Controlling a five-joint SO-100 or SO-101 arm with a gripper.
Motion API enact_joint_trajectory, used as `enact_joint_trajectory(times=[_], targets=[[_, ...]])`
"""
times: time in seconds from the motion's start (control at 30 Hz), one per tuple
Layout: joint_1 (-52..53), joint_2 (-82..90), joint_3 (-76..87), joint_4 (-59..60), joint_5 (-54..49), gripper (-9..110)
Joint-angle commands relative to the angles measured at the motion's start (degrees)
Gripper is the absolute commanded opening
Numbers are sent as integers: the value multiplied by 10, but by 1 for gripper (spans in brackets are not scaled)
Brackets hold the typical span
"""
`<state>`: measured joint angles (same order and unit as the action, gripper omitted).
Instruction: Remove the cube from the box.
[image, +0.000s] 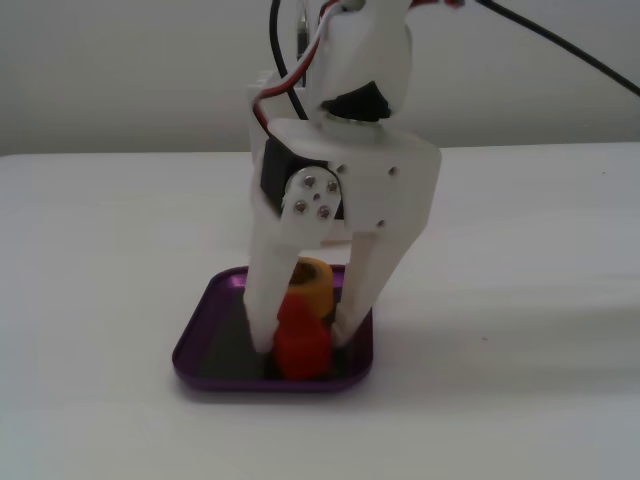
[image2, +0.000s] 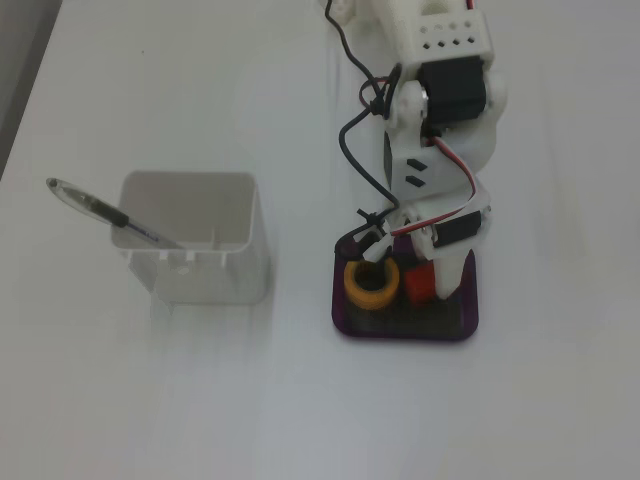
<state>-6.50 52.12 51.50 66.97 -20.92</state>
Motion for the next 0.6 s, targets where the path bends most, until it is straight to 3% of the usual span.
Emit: enact_joint_trajectory(times=[0.0,0.2,0.57], targets=[[-5,8,-35,-4,4,3],[-8,19,-103,25,32,-1],[-30,118,-358,301,76,-1]])
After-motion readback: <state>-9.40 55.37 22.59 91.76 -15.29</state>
